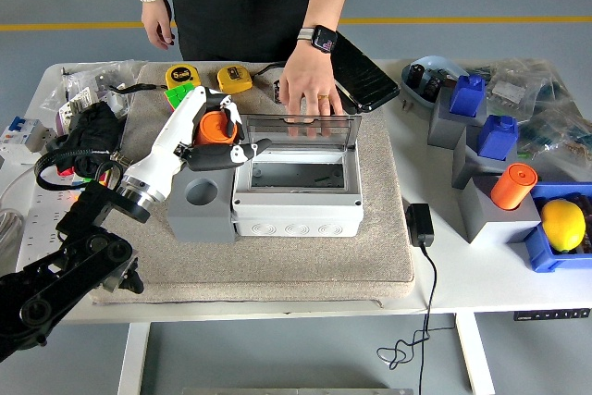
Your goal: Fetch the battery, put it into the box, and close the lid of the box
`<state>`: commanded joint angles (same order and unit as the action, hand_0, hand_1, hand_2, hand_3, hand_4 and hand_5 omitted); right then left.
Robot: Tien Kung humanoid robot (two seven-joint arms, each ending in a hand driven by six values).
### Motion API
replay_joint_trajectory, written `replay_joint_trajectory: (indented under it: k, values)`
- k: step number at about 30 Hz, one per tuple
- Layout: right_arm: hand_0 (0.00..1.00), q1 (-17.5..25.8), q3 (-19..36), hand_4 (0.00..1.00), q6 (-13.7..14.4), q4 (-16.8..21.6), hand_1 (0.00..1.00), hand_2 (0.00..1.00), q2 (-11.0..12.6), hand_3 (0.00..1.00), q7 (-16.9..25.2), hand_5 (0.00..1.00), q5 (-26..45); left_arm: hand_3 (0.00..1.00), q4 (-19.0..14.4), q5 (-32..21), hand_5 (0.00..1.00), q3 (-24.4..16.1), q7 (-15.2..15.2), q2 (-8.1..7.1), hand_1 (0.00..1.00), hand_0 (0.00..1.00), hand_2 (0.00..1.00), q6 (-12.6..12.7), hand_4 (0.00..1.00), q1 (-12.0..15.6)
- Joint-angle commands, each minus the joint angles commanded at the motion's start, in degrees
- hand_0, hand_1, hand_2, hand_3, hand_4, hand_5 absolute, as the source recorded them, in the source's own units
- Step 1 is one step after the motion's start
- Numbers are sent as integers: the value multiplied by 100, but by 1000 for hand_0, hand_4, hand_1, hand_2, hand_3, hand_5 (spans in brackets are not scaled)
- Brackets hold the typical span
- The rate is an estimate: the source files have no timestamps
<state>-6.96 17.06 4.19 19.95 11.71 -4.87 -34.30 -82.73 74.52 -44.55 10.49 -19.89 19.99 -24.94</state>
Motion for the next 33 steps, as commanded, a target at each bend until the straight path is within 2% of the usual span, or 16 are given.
replay_joint_trajectory:
  k: [5,6,11,12,13,17,18,23,24,29,30,33]
  values:
    - [760,-11,5,998,0,8,715,717,10,768,1,636,8,66,-233,947,11,493,-879,43,2,2,68,-35,903,-398]
    - [760,-14,1,998,0,8,715,716,10,768,1,635,12,77,-248,1065,156,579,-1009,60,2,2,66,-49,998,-453]
    - [760,-32,-14,998,1,17,715,716,26,768,3,635,20,77,-291,1718,156,1084,-1629,171,2,2,66,-99,998,-818]
    - [758,-34,-27,998,2,15,715,716,31,768,3,633,24,70,-285,1859,228,1178,-1764,197,2,2,50,-129,998,-913]
    - [758,-34,-34,998,3,14,715,716,34,768,3,633,26,70,-276,1972,228,1240,-1854,219,2,2,50,-159,998,-981]
    - [758,-33,-63,998,4,17,715,716,42,768,5,633,32,70,-225,2377,228,1474,-2082,327,2,2,50,-208,998,-1229]
    - [758,-32,-76,998,4,18,715,716,43,767,4,633,35,70,-179,2502,265,1569,-2175,386,2,2,49,-223,998,-1322]
    - [758,-47,-107,998,5,30,715,716,44,767,5,633,39,70,55,3046,265,1939,-2546,640,2,2,49,-380,998,-1663]
    - [757,-48,-111,998,4,32,714,716,44,767,5,633,41,78,105,3084,330,2012,-2589,687,2,2,52,-396,998,-1722]
    - [757,-48,-119,998,5,47,714,716,48,767,4,633,40,78,571,3109,330,2364,-2733,983,2,2,52,-462,998,-1982]
    - [757,-46,-115,998,5,53,714,715,48,766,4,631,34,85,658,3095,404,2400,-2737,1023,2,2,53,-479,998,-2005]
    - [757,-30,-89,998,7,68,714,715,47,766,4,631,13,85,872,3002,404,2467,-2655,1121,2,2,53,-420,998,-2050]
